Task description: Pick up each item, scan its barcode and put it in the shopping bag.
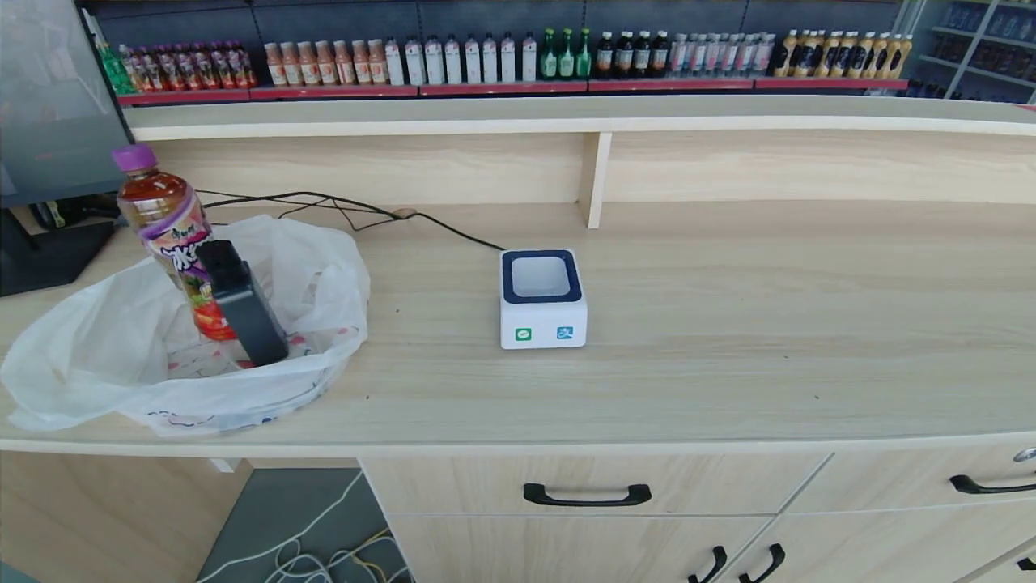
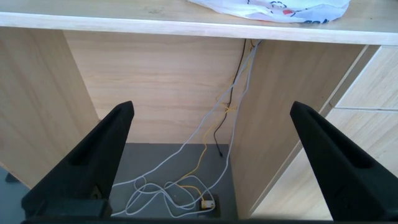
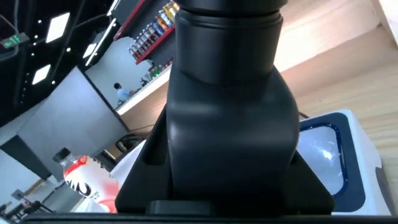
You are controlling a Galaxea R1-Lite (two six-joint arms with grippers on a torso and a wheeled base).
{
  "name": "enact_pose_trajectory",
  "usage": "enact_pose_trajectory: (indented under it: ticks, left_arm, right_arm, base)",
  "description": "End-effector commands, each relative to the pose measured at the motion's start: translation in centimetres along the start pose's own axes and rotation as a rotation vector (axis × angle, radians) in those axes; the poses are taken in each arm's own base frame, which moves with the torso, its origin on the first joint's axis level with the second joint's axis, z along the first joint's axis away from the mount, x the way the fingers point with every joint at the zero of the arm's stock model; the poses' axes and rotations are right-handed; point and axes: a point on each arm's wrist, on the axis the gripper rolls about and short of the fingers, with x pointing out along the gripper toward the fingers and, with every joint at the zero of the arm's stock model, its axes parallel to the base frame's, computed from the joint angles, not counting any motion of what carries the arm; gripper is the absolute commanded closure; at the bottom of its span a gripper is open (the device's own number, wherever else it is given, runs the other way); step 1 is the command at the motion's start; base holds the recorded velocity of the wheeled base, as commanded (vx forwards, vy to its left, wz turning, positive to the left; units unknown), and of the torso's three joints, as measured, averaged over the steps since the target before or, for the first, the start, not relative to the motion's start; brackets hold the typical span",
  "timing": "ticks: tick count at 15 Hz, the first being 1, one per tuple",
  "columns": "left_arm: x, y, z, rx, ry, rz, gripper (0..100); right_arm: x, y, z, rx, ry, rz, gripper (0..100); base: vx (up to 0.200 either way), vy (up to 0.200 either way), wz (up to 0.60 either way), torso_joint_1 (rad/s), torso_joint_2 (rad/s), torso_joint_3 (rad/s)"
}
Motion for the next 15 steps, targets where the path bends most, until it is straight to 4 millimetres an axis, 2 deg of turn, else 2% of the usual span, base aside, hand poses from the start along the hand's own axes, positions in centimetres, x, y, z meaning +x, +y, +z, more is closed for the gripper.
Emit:
enact_pose_trajectory:
  ticks: [1,4,7,8,15]
  left_arm:
    - [0.0,0.0,0.0,0.000,0.000,-0.001,0]
    - [0.0,0.0,0.0,0.000,0.000,-0.001,0]
    - [0.0,0.0,0.0,0.000,0.000,-0.001,0]
    - [0.0,0.0,0.0,0.000,0.000,-0.001,0]
    - [0.0,0.0,0.0,0.000,0.000,-0.001,0]
  right_arm:
    - [1.0,-1.4,-0.4,0.065,0.000,-0.063,100]
    - [1.8,-3.3,1.0,0.108,-0.030,-0.122,100]
    - [2.2,-2.9,1.6,0.123,-0.031,-0.117,100]
    - [2.4,-2.1,2.2,0.128,-0.032,-0.107,100]
    - [2.7,-2.2,0.0,0.147,0.050,-0.137,100]
  base:
    - [0.000,0.000,0.00,0.000,0.00,0.000]
    - [0.000,0.000,0.00,0.000,0.00,0.000]
    - [0.000,0.000,0.00,0.000,0.00,0.000]
    - [0.000,0.000,0.00,0.000,0.00,0.000]
    - [0.000,0.000,0.00,0.000,0.00,0.000]
